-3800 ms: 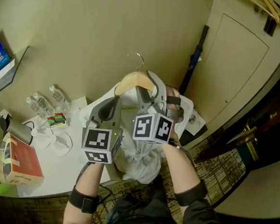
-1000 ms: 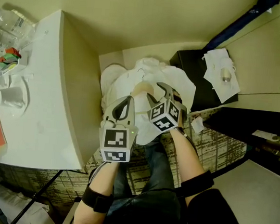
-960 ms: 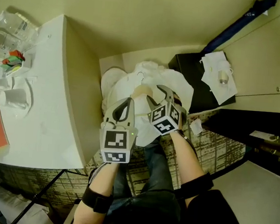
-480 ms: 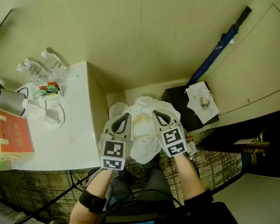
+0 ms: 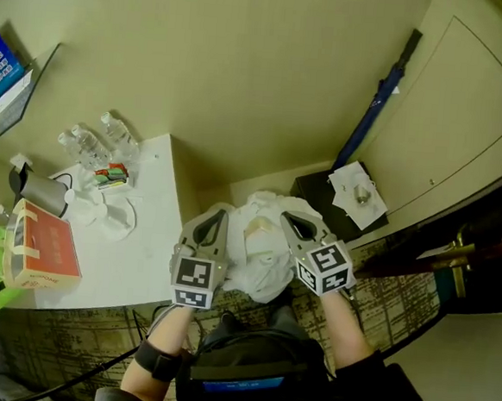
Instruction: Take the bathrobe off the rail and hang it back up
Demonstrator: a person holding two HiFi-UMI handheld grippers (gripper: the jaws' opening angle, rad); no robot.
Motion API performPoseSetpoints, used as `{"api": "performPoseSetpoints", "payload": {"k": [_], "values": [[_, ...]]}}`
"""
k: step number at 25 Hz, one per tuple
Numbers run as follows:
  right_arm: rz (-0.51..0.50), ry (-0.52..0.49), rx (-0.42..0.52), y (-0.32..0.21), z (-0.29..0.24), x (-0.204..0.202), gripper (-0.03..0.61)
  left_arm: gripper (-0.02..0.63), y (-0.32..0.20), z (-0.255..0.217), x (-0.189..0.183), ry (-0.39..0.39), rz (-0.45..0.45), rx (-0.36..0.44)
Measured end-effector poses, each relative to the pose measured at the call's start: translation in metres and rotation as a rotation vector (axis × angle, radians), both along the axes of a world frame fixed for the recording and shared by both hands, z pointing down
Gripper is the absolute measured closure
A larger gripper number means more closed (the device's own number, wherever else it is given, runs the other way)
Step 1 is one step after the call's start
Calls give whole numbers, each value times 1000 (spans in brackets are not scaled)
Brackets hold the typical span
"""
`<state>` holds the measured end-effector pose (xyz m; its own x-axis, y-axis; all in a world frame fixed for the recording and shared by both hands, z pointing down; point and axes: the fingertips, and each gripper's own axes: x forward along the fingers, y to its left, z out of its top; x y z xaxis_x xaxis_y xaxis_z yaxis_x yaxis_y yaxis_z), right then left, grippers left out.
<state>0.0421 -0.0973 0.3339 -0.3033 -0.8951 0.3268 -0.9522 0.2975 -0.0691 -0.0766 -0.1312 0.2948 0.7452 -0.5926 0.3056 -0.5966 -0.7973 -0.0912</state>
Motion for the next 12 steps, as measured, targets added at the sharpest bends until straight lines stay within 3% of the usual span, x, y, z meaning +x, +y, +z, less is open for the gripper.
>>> {"api": "performPoseSetpoints", "payload": {"k": [12], "values": [[34, -10, 18, 31, -2, -23, 560, 614, 18, -5, -36, 68, -4, -52]]}}
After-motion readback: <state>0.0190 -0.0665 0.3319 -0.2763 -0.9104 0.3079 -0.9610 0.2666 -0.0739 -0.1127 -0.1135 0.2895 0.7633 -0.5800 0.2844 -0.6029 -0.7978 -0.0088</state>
